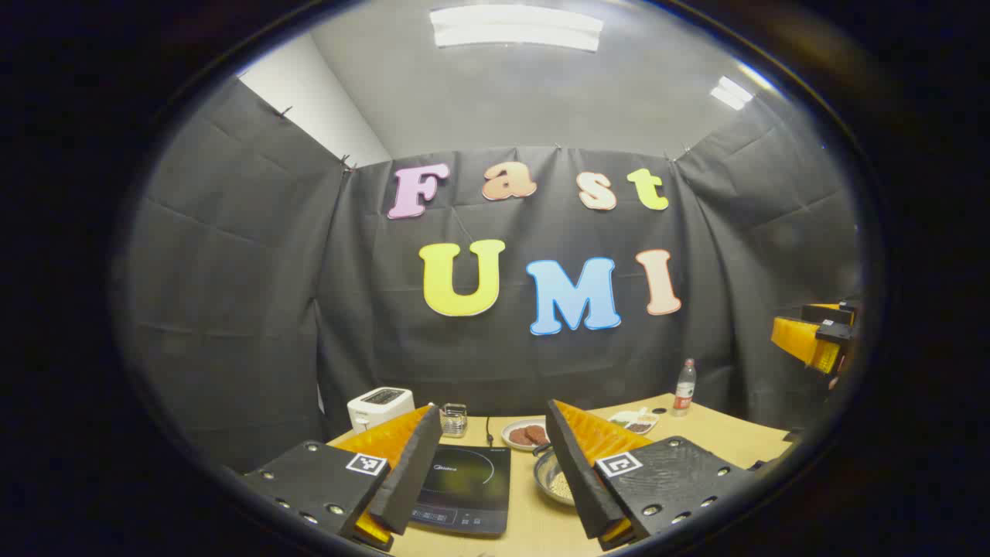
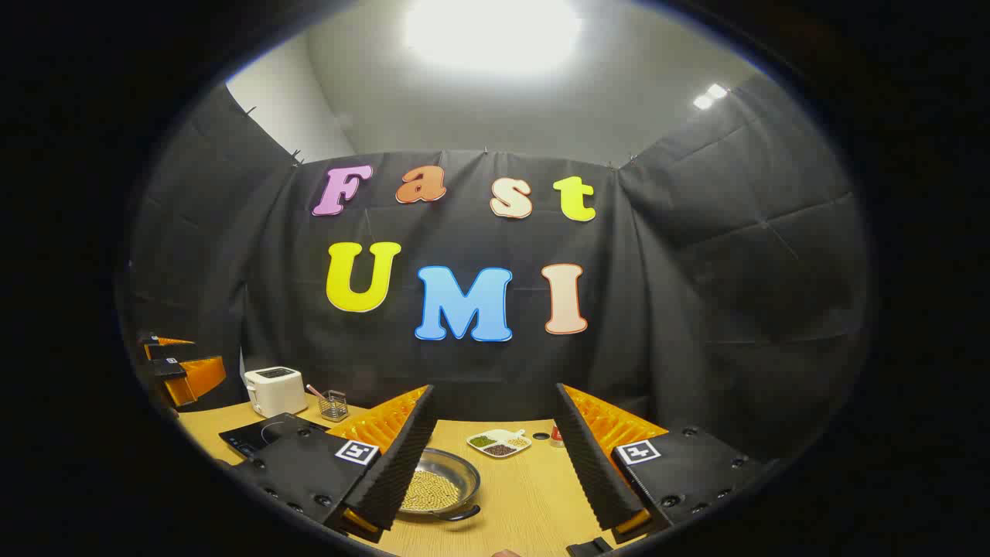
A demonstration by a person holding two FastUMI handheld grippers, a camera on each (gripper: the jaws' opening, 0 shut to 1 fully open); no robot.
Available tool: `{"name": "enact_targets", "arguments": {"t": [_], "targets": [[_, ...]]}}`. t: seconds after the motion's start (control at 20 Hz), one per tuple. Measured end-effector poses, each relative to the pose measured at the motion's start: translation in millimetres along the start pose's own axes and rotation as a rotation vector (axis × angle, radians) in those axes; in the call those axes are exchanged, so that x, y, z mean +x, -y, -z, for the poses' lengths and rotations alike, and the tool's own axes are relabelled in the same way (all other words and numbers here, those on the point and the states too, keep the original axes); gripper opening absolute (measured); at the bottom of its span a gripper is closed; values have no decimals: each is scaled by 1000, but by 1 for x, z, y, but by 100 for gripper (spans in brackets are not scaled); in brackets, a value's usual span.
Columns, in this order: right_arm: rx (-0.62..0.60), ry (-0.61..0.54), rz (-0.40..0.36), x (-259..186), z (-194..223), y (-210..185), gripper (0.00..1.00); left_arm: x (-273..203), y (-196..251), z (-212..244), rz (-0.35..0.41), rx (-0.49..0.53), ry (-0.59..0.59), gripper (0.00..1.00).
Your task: First push the handle of the pot to place it horizontally, then grasp the pot with both hands and set it on the induction cooktop.
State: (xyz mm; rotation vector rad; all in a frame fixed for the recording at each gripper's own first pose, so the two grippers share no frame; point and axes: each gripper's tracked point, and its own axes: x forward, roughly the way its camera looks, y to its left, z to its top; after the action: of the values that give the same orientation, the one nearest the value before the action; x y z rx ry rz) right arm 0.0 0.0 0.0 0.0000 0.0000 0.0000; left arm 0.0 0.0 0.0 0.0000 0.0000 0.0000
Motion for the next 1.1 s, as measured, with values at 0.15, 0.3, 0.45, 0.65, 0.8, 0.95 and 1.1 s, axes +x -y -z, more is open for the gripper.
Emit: {"name": "enact_targets", "arguments": {"t": [0.15,0.3,0.45,0.65,0.8,0.95,1.1], "targets": [[-6,0,-4,0,0,-2,95,-1,-1,-1,-3,-1,-1,85],[-12,2,-5,0,0,-2,93,-1,-2,-1,-6,3,4,80],[-6,-4,-3,1,2,-3,95,-1,-3,-3,-4,9,9,80],[-4,-13,-4,1,3,-4,95,-2,-5,-3,-6,10,10,85],[-7,-18,-10,1,5,-8,93,-1,-7,-3,-9,9,10,80],[-14,-19,-15,1,5,-10,95,-3,-10,-4,-10,11,12,80],[-22,-28,-12,1,6,-12,90,-2,-13,-3,-10,13,13,80]]}}
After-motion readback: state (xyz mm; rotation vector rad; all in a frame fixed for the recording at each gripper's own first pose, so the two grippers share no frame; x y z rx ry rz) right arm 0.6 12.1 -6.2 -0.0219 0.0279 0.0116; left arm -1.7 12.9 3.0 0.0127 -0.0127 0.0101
